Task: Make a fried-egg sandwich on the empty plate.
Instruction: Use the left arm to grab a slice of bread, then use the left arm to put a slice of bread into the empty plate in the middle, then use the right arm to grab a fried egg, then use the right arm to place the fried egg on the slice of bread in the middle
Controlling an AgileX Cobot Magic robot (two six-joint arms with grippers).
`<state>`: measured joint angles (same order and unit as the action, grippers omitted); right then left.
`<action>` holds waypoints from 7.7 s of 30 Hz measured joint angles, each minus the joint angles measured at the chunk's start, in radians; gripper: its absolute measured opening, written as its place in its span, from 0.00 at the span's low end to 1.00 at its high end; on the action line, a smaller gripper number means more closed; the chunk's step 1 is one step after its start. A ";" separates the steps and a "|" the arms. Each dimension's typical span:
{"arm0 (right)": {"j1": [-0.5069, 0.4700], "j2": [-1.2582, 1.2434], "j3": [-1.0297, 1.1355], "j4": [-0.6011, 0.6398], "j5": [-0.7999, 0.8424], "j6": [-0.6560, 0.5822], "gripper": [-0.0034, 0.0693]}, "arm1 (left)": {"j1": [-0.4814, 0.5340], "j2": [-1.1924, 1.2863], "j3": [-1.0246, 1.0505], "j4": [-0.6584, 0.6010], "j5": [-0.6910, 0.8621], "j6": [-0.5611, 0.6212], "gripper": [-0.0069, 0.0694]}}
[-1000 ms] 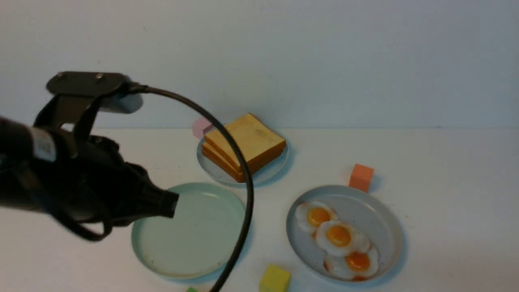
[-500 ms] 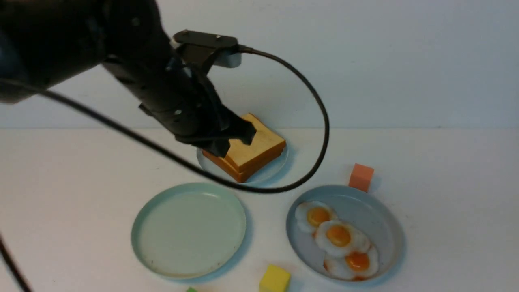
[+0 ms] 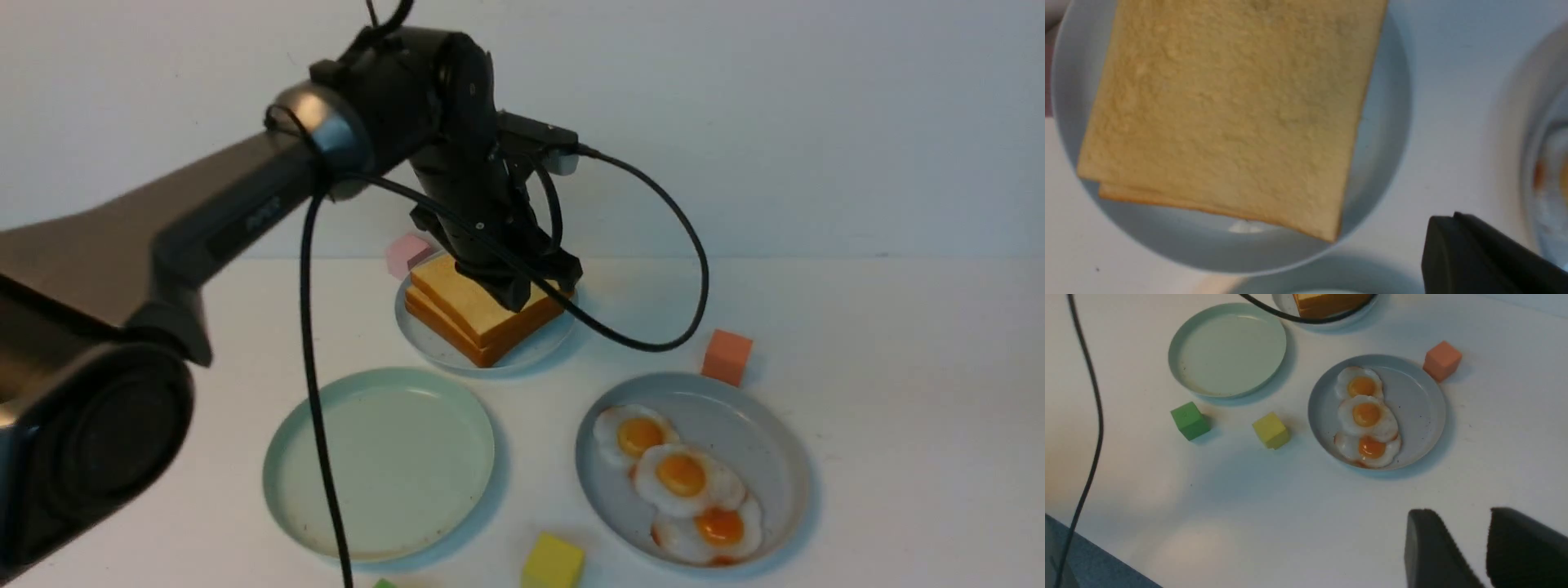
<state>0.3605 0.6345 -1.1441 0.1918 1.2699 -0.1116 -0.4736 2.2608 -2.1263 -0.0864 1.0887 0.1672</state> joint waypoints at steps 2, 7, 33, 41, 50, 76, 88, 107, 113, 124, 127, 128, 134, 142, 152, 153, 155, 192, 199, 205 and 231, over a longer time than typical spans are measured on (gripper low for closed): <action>0.001 0.002 -0.001 -0.005 0.000 0.000 0.38 | 0.001 0.033 -0.017 0.027 -0.018 0.040 0.18; 0.001 0.002 -0.004 -0.024 0.000 0.000 0.38 | 0.002 0.066 -0.025 0.067 -0.112 0.101 0.45; 0.001 0.002 -0.004 -0.020 0.000 0.000 0.38 | 0.002 0.135 -0.035 0.105 -0.222 0.110 0.28; 0.001 0.002 -0.004 -0.019 0.000 0.000 0.38 | -0.001 0.111 -0.035 0.108 -0.213 0.110 0.12; 0.001 0.002 -0.004 -0.022 0.000 0.000 0.38 | -0.005 -0.127 -0.034 0.110 -0.069 0.072 0.12; 0.001 0.002 -0.004 -0.023 0.000 0.000 0.38 | -0.106 -0.559 0.925 0.279 -0.358 0.001 0.12; 0.001 0.002 -0.004 -0.016 0.000 0.001 0.38 | -0.106 -0.453 0.928 0.296 -0.336 0.001 0.12; 0.001 0.002 -0.004 -0.015 0.000 0.001 0.38 | -0.106 -0.466 0.928 0.262 -0.364 -0.043 0.52; 0.001 0.051 -0.006 -0.009 0.000 0.001 0.38 | -0.106 -0.630 0.925 0.076 -0.352 -0.044 0.46; 0.006 0.418 -0.006 0.085 -0.086 0.001 0.38 | -0.106 -1.261 1.144 -0.112 -0.342 -0.044 0.07; 0.008 0.545 -0.006 0.091 -0.123 0.001 0.38 | -0.106 -1.430 1.275 -0.114 -0.383 -0.044 0.07; 0.009 0.591 -0.006 0.092 -0.138 0.001 0.38 | -0.106 -1.499 1.339 -0.116 -0.417 -0.044 0.07; 0.091 0.801 -0.006 0.021 -0.252 0.001 0.38 | -0.106 -1.722 1.555 -0.179 -0.562 -0.044 0.07; 0.233 1.016 -0.006 -0.166 -0.400 0.061 0.55 | -0.106 -1.821 1.629 -0.307 -0.736 -0.047 0.07; 0.247 1.138 -0.008 -0.296 -0.557 0.112 0.97 | -0.106 -1.821 1.629 -0.363 -0.846 -0.047 0.07; 0.247 1.163 -0.015 -0.303 -0.573 0.122 0.97 | -0.106 -1.821 1.629 -0.367 -0.847 -0.047 0.07; 0.247 1.201 -0.032 -0.317 -0.580 0.128 0.97 | -0.106 -1.821 1.629 -0.368 -0.847 -0.047 0.07; 0.246 1.336 -0.285 -0.386 -0.300 0.084 0.73 | -0.106 -1.821 1.629 -0.368 -0.825 -0.044 0.07; 0.308 1.220 -0.309 -0.390 -0.288 0.083 0.73 | -0.106 -1.821 1.629 -0.298 -0.824 -0.043 0.07; 0.484 1.205 -0.427 -0.383 -0.433 0.059 0.73 | -0.106 -1.821 1.629 -0.126 -0.824 -0.054 0.07; 0.586 1.630 -0.735 -0.379 -0.565 0.084 0.73 | -0.106 -1.854 1.628 0.070 -0.648 -0.215 0.07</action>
<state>0.9470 2.2642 -1.8793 -0.1871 0.7052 -0.0275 -0.5799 0.4071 -0.4979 -0.0168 0.4410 -0.0480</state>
